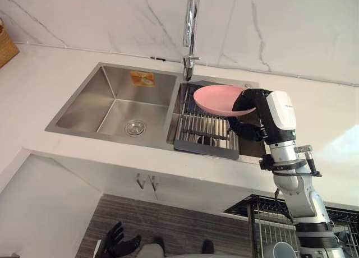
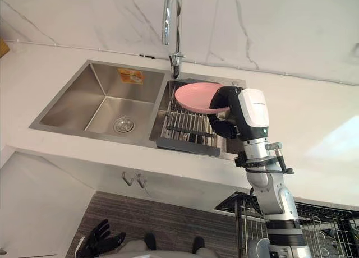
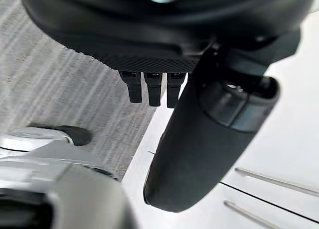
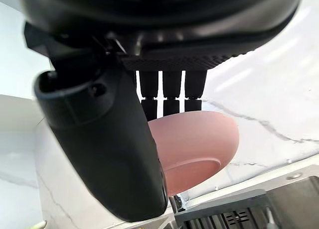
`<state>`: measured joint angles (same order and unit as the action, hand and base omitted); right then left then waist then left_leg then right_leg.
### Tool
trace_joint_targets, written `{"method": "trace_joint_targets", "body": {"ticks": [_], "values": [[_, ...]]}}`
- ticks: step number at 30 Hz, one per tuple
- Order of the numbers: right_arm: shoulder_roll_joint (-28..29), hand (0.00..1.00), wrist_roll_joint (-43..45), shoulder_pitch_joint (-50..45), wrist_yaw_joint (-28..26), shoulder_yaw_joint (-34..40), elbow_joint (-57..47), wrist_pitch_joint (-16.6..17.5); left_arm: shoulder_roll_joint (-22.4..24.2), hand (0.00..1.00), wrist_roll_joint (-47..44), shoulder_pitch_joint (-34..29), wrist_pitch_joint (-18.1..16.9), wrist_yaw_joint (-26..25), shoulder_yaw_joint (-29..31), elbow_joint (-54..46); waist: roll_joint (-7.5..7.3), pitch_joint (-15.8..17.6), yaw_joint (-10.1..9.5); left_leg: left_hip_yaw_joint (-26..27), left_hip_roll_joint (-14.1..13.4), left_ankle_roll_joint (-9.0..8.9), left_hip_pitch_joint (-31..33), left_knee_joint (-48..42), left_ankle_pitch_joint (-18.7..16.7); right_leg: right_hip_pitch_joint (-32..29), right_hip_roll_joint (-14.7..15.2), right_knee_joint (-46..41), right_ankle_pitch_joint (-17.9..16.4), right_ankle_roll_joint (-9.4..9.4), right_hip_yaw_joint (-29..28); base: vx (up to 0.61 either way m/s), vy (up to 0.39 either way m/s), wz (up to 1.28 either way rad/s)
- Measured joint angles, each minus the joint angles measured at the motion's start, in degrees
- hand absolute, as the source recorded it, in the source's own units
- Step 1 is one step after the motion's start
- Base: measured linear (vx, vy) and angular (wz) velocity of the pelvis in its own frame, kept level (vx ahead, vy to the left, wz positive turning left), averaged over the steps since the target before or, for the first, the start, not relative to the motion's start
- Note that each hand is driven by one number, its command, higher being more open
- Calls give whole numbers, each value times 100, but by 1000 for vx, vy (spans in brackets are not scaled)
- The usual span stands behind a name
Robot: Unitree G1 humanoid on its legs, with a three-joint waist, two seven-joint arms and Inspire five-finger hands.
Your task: Walk over to the sink, pick up the cup, carry it to the dishwasher, place the cup inside the dishwasher, then close the dishwasher door
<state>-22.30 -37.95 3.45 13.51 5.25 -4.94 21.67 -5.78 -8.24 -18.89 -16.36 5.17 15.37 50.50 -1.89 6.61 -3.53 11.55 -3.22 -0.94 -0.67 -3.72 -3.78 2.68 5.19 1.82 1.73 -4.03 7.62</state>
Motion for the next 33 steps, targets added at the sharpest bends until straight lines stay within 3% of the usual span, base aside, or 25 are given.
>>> {"method": "trace_joint_targets", "body": {"ticks": [8,13,18,19,20,21,24,26,27,28,30,33], "values": [[156,30,230,-614,-2,108,-517,154,16,90,61,-85,-81,-2,-76,19,11,-128,159,136,-47,9,-76,-145,-66,22,-36,-20,7,24,-179,-8,9,-11],[361,30,295,-659,28,442,-978,229,32,90,158,-144,-189,-13,-87,22,31,-116,229,219,-145,-13,-18,-726,-479,-50,-146,-78,40,23,-658,2,31,-48],[645,30,306,-1020,139,884,-1150,242,73,90,145,-182,-232,-126,-71,54,123,-35,304,304,-196,141,60,-1346,-1009,-470,-256,-156,266,-52,-1450,-20,82,-108],[704,30,306,-1105,172,940,-1151,242,77,90,143,-163,-231,-131,-50,57,121,-23,320,413,-209,147,67,-1424,-1055,-525,-223,-196,249,-26,-1383,-111,111,-120],[832,30,301,-1344,263,1091,-1150,233,104,90,138,-4,-160,-169,-6,137,227,50,339,804,-367,240,54,-1535,-1085,-686,-54,-613,-112,427,-503,-116,100,-102],[853,30,292,-1374,290,1087,-1148,233,107,90,126,13,-150,-200,-5,138,242,59,335,956,-409,270,30,-1524,-1104,-820,40,-886,-224,448,-215,-122,98,-121],[887,30,276,-1495,493,1056,-1123,239,21,90,-29,106,-119,-278,-8,177,210,62,398,1436,-461,259,-42,-1459,-1170,-1181,394,-2319,-555,403,586,-85,39,-80],[892,30,276,-1528,696,1014,-997,234,-25,90,-151,148,-101,-300,-20,179,166,29,451,1599,-513,211,-50,-1472,-1236,-985,389,-2420,-867,327,809,-24,-51,-60],[895,30,278,-1546,856,1023,-851,202,-48,90,-185,236,-89,-330,-27,185,77,16,469,1628,-511,129,-23,-1563,-1271,-768,336,-1932,-968,128,875,4,-94,-28],[896,30,279,-1555,965,1051,-630,138,-11,90,-185,335,-40,-354,-53,226,151,51,499,1496,-541,18,-2,-1607,-1256,-668,209,-1706,-819,139,892,7,-87,-27],[938,30,279,-1647,1019,1076,-134,-122,-9,90,-183,353,25,-340,-118,223,197,10,475,1135,-482,20,-103,-1358,-1120,-442,-28,-1182,-584,190,808,31,-74,-28],[1042,30,287,-2041,1017,1208,-23,-277,2,90,-178,398,130,-338,-126,228,206,12,508,1146,-437,-18,-136,-1021,-907,-403,-118,-797,-381,227,790,82,-73,-13]]}}
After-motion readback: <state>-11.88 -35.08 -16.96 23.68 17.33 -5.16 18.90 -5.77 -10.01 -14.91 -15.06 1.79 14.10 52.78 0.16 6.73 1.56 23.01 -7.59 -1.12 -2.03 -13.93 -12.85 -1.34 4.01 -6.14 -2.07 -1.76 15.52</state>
